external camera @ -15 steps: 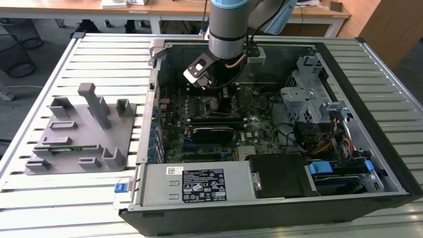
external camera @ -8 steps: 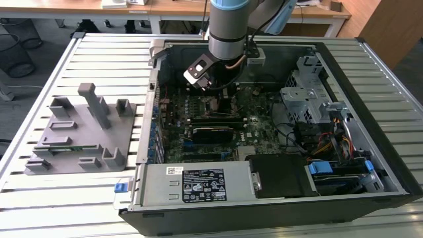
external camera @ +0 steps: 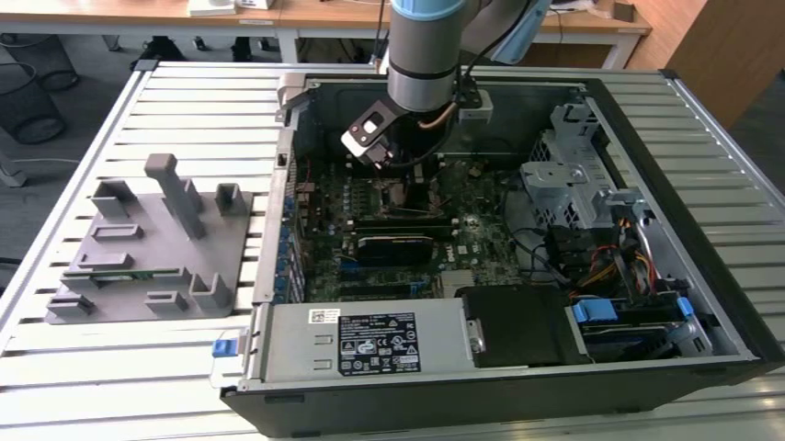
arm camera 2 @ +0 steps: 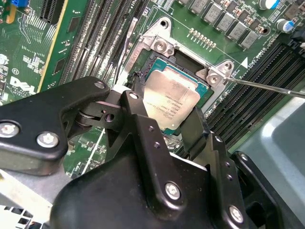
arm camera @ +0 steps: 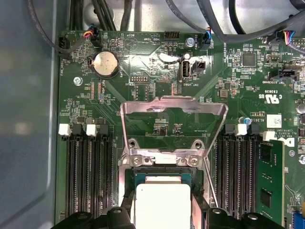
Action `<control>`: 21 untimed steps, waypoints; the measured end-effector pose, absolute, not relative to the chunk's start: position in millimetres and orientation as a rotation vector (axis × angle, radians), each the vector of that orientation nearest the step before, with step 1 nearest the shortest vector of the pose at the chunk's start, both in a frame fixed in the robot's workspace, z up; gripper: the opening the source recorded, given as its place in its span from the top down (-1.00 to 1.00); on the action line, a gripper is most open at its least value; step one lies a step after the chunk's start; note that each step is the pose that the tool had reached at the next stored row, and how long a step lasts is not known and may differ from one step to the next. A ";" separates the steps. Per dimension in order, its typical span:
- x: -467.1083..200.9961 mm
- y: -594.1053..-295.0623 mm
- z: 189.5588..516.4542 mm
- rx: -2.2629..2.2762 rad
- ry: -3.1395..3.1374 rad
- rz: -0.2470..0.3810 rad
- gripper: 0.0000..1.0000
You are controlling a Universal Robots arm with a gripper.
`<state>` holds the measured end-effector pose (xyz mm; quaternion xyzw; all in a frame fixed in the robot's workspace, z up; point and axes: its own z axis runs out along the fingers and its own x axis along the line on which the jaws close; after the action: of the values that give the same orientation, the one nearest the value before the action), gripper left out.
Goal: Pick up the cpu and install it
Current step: 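Place the cpu into insertion slot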
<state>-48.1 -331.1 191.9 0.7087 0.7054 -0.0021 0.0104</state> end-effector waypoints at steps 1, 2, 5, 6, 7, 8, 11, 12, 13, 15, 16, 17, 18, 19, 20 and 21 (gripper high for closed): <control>-48.1 -331.1 191.8 2.212 2.201 -0.007 -0.08; -48.1 -331.1 191.6 2.213 2.200 -0.007 -0.08; -48.1 -331.2 191.1 2.214 2.199 -0.007 -0.08; -48.1 -331.2 190.9 2.215 2.198 -0.007 -0.08; -48.1 -331.2 190.8 2.215 2.198 -0.007 -0.08; -48.0 -331.2 190.6 2.216 2.197 -0.007 -0.08; -47.8 -331.7 190.2 2.217 2.197 -0.007 -0.08; -47.8 -332.3 190.1 2.217 2.197 -0.006 -0.08; -47.8 -332.8 190.1 2.217 2.197 -0.006 -0.08; -47.8 -333.7 190.0 2.217 2.197 -0.006 -0.08; -47.9 -333.9 190.0 2.217 2.197 -0.006 -0.08; -47.9 -334.2 190.0 2.218 2.197 -0.006 -0.08; -47.9 -334.3 190.0 2.218 2.196 -0.006 -0.08; -47.9 -334.5 190.0 2.218 2.197 -0.005 -0.08; -47.9 -334.6 190.0 2.218 2.197 -0.005 -0.08; -47.9 -334.7 190.0 2.219 2.196 -0.005 -0.08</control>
<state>-47.9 -334.7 190.0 0.7106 0.7035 -0.0015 0.0098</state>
